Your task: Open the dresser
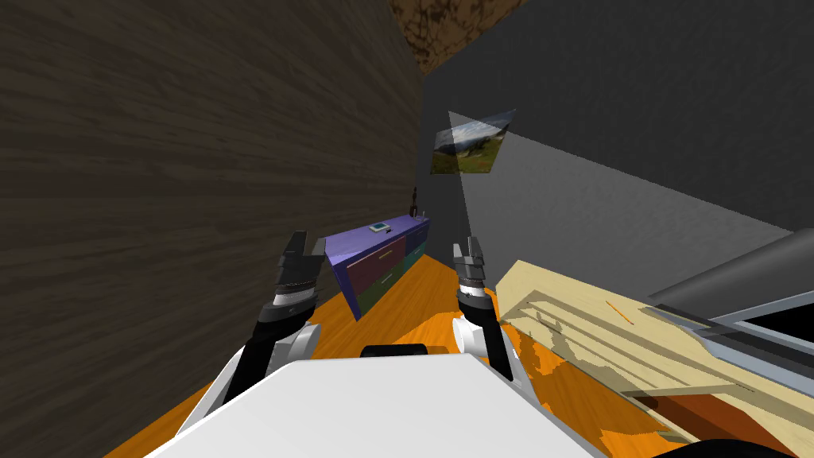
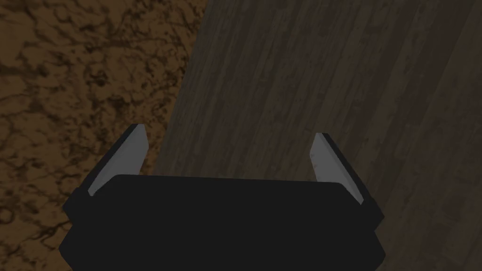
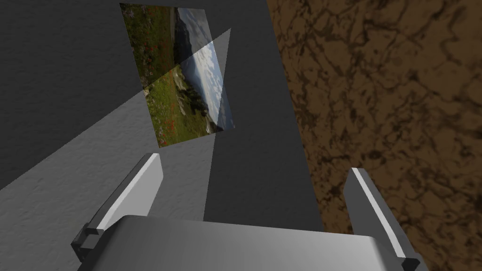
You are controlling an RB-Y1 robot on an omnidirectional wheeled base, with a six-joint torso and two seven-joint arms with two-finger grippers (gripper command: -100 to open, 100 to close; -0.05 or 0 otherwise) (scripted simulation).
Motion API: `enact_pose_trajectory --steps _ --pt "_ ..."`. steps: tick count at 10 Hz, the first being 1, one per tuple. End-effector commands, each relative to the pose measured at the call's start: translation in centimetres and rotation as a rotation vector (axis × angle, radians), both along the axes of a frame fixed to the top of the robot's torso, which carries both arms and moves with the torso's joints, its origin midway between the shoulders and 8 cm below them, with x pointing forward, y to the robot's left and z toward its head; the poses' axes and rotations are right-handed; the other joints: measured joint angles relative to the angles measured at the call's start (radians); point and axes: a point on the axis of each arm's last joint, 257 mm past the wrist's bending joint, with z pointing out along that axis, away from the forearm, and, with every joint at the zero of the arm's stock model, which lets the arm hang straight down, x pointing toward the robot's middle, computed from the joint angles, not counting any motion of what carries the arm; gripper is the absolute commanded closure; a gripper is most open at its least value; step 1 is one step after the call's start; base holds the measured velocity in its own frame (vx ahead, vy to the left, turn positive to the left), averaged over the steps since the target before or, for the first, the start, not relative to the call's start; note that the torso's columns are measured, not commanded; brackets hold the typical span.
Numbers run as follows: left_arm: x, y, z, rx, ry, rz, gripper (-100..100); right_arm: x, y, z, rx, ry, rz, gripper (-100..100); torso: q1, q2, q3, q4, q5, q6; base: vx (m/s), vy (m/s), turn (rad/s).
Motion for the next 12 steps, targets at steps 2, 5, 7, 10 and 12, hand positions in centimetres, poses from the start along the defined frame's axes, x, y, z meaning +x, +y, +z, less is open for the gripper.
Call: enact_pose_trajectory --steps 2,5,7,10,12 --pt "0.0 0.0 0.0 0.0 0.0 0.0 0 0.0 0.0 0.0 0.0 0.0 0.0 0 0.0 0.104 -0.209 0.105 0.0 0.0 0.0 0.0 0.0" --pt "0.0 0.0 0.0 0.0 0.0 0.0 0 0.0 0.0 0.0 0.0 0.0 0.0 0 0.0 0.322 -0.644 0.322 0.0 0.0 0.0 0.0 0.0" --pt "0.0 0.0 0.0 0.0 0.0 0.0 0 0.0 0.0 0.0 0.0 0.0 0.0 0 0.0 0.47 -0.939 0.47 0.0 0.0 0.0 0.0 0.0" --pt "0.3 -0.2 -0.5 0.025 0.014 -0.012 -100 0.0 0.0 0.0 0.0 0.0 0.0 0 0.0 0.691 -1.382 0.691 0.0 0.0 0.009 -0.006 0.008" --pt "0.9 -0.1 -1.5 0.053 0.041 -0.025 -100 0.0 0.0 0.0 0.0 0.0 0.0 0 -0.001 0.733 -1.472 0.733 0.0 0.0 0.06 -0.037 0.038"
